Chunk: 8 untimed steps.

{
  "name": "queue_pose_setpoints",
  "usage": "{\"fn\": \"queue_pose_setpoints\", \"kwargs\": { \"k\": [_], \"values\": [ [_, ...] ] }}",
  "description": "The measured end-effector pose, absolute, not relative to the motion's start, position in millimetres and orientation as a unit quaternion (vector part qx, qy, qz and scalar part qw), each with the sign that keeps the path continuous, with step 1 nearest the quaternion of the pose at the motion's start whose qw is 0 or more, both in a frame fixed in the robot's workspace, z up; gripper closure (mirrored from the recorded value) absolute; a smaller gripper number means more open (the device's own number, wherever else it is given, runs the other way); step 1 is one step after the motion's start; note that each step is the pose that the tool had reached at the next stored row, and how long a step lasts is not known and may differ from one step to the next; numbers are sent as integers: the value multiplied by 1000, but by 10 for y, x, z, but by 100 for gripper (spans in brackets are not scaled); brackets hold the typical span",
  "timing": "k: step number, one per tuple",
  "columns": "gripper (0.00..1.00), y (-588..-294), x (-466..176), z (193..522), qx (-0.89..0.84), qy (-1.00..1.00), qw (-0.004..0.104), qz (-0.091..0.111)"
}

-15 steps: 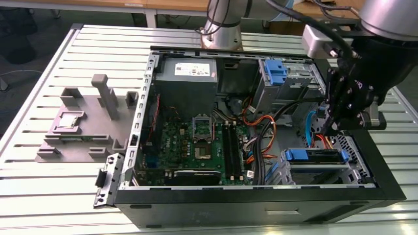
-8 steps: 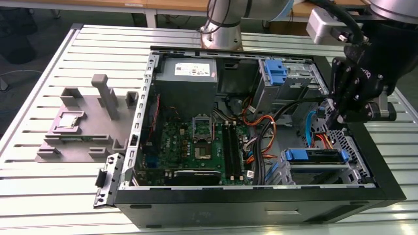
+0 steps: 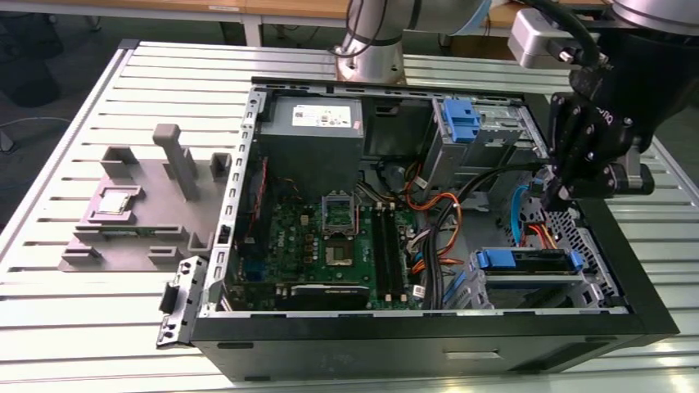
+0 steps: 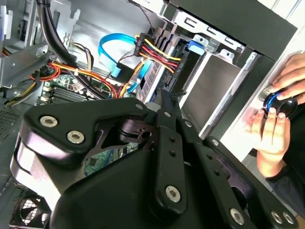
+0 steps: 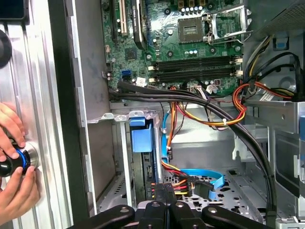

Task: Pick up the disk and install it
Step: 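Insert the second disk wire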

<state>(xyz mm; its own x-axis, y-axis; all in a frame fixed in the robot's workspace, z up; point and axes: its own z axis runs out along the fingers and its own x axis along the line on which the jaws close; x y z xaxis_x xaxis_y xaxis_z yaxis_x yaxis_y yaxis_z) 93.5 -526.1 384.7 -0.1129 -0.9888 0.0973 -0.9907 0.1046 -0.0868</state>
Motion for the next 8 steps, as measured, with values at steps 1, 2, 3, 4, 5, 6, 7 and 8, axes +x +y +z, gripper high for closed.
{"fn": "queue_pose_setpoints", "kwargs": {
  "k": [1,2,3,4,5,6,7,8],
  "values": [
    [89,-5260,934,3843,666,-743,7,65],
    [89,-5258,935,3839,666,-743,7,65],
    [89,-5257,935,3836,666,-743,7,65],
    [89,-5257,935,3834,666,-743,7,65],
    [89,-5256,935,3831,666,-743,7,65],
    [89,-5254,935,3830,666,-743,7,65],
    [89,-5250,935,3830,666,-743,7,64],
    [89,-5247,934,3828,666,-743,7,64]
  ]
}}
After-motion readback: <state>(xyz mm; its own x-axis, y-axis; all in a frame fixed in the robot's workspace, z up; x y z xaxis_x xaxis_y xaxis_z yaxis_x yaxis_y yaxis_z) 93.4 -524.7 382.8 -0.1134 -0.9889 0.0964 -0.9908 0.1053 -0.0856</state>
